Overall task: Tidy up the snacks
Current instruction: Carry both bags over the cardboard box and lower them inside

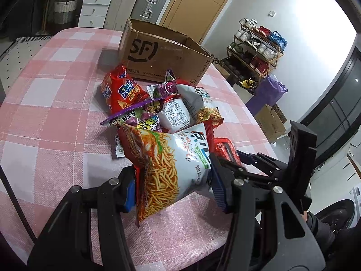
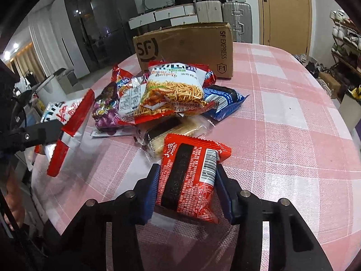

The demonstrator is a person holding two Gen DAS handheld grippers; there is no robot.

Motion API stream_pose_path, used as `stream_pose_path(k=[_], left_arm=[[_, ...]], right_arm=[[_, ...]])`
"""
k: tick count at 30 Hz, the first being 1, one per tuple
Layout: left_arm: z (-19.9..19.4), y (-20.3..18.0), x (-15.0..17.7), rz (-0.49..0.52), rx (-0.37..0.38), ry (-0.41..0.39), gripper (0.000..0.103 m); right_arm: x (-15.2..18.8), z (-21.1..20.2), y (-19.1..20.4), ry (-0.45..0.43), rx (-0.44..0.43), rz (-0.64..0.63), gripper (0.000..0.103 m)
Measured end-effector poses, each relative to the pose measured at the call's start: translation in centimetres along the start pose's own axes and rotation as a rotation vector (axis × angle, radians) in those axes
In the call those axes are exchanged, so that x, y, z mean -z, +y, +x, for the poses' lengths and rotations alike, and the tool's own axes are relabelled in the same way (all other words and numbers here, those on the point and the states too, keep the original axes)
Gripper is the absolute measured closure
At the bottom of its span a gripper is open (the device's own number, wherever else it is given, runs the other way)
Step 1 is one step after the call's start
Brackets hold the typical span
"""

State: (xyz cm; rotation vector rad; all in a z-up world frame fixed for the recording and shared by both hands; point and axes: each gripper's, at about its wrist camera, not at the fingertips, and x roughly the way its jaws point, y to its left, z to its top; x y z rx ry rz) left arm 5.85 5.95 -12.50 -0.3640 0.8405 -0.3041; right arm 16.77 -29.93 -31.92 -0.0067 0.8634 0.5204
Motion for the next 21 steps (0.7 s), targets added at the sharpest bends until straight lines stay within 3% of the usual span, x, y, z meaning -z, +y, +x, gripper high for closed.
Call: stream_pose_path(k=[10, 21], left_arm=[[-0.9, 0.4, -0.9, -0.002, 0.003, -0.024, 0.052], [-2.3, 0.5, -4.6, 0.01, -0.007, -0.077, 0.052]], right_arm=[[-1.0, -2.8, 0.1, -0.082, -0.046, 0.004, 0.055], [-4.6, -6.8, 0.4, -0.188, -0.124, -0.01, 0.055]])
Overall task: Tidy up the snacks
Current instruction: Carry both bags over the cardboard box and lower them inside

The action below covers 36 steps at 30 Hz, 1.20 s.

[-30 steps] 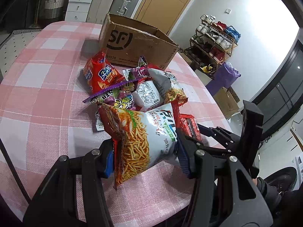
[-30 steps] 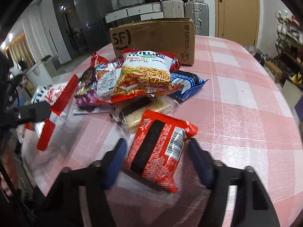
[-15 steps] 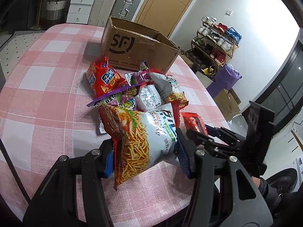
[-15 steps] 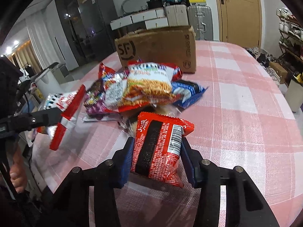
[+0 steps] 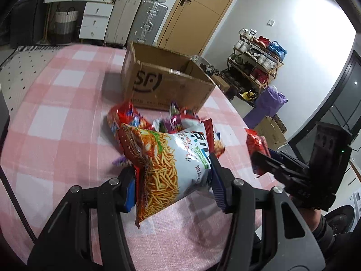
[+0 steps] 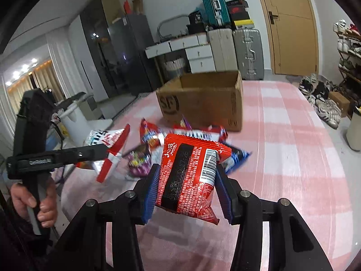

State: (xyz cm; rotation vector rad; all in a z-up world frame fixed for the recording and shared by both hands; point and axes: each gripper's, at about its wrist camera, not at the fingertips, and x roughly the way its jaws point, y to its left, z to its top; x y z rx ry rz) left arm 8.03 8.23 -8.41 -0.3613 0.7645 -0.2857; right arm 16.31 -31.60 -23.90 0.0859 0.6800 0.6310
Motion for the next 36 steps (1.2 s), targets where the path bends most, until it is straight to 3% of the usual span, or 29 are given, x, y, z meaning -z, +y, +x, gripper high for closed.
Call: stream_pose_path(k=[9, 21, 30, 36], left_arm=[[-0.2, -0.3, -4.5, 0.027, -0.004, -0.034, 0.052], [1.6, -0.2, -11.2, 0.045, -0.01, -0.041, 0.052], [5.7, 0.4, -17.2, 0.054, -0.028, -0.024, 0.052], [10.1, 1.1, -19.9, 0.023, -0.033, 0.028, 0.052]], right_arm=[[-5.1, -0.4, -0.4, -0.067, -0.06, 0.006, 0.055], [-12.5, 2.5, -0.1, -0.092, -0.107, -0.054, 0.055], [-17.7, 6.7, -0.7, -0.065, -0.13, -0.064, 0.055], [-20.1, 9.8, -1.4, -0.047, -0.13, -0.068, 0.055]])
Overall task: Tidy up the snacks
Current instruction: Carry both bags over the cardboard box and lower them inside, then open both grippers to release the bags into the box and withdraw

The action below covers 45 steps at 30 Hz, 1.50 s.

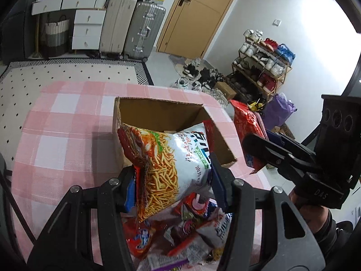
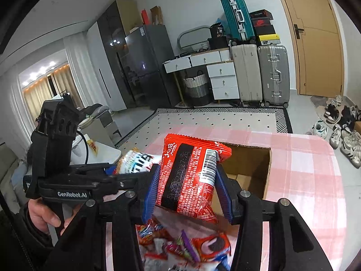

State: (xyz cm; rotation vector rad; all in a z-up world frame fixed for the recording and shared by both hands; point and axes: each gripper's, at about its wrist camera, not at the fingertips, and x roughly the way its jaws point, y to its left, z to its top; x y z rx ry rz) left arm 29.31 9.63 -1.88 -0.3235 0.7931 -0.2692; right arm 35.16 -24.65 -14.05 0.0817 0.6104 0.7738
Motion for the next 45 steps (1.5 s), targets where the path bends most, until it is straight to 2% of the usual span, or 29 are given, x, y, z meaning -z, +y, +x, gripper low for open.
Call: stream_pose_path(k=[11, 17, 23, 25, 27, 29, 31, 35, 45], left_arm=[[7.5, 1.7, -1.2, -0.098, -0.057, 0.018, 0.052], [9.3, 2.4, -1.4, -0.1, -0.076, 0.023, 0.052], [10.5, 3.4, -1.5, -0.143, -0.065, 0.036, 0.051], [10.6, 3.6, -1.5, -0.158, -0.065, 0.045, 0.041], [10.7, 3.7, -1.5, -0.163, -0.045, 0.059, 0.034], [10.5, 3.6, -1.7, -0.158, -0.048, 0.054, 0.031], [9.9, 3.4, -1.7, -0.142, -0.072, 0.032, 0.019], [8.6, 3.3, -1.5, -0.147, -0.077, 0.0, 0.019], [4.0, 1.1, -1.1, -0.101, -0.126, -0.053, 0.019]], right_arm=[[0.6, 5.5, -4.7, 0.052, 0.017, 0.068, 0.055], [1.0, 7.0, -6.3, 0.069, 0.023, 0.091, 0.055], [1.5, 7.9, -6.9, 0.069, 0.034, 0.102, 0.055], [1.5, 8.1, -6.8, 0.071, 0.049, 0.095, 0.054], [1.5, 8.1, -6.8, 0.071, 0.061, 0.09, 0.047], [1.5, 7.8, -6.9, 0.054, 0.082, 0.092, 0.028], [1.3, 7.2, -7.0, 0.036, 0.104, 0.092, 0.02], [1.0, 5.4, -7.1, -0.014, 0.106, 0.095, 0.02], [0.6, 2.4, -5.6, -0.051, 0.109, 0.063, 0.018]])
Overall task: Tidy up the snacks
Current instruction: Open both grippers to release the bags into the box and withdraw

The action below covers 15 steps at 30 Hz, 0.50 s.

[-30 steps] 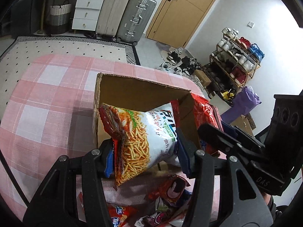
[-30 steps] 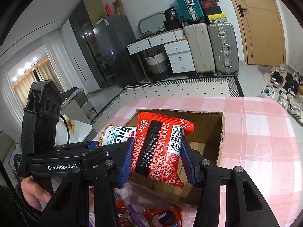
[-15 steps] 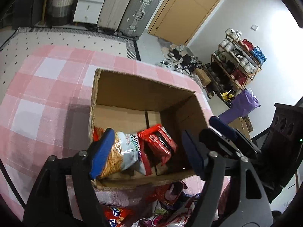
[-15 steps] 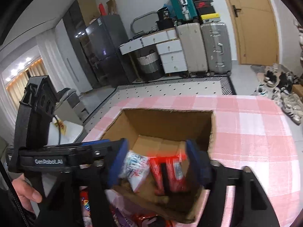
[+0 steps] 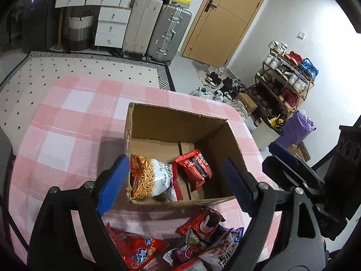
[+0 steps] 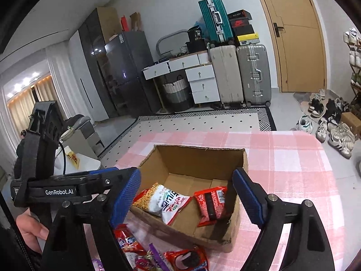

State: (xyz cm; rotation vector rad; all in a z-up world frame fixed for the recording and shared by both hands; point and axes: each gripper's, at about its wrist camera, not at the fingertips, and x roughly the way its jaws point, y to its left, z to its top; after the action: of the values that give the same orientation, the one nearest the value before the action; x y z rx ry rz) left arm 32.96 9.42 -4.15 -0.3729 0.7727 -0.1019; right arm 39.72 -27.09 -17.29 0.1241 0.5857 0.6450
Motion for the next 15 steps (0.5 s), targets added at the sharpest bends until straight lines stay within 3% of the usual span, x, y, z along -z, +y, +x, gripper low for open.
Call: stream_pose_path(k=[8, 15], left_arm=[[-3.7, -0.5, 0.5, 0.014, -0.045, -0.037, 0.018], [-7.4, -0.9, 2.1, 0.028, -0.075, -0.072, 0.005]], right_arm=[[0.0, -2.8, 1.3, -0.041, -0.001, -0.008, 0.014], [0.8, -6.1, 2.5, -0.079, 0.006, -0.016, 0.006]])
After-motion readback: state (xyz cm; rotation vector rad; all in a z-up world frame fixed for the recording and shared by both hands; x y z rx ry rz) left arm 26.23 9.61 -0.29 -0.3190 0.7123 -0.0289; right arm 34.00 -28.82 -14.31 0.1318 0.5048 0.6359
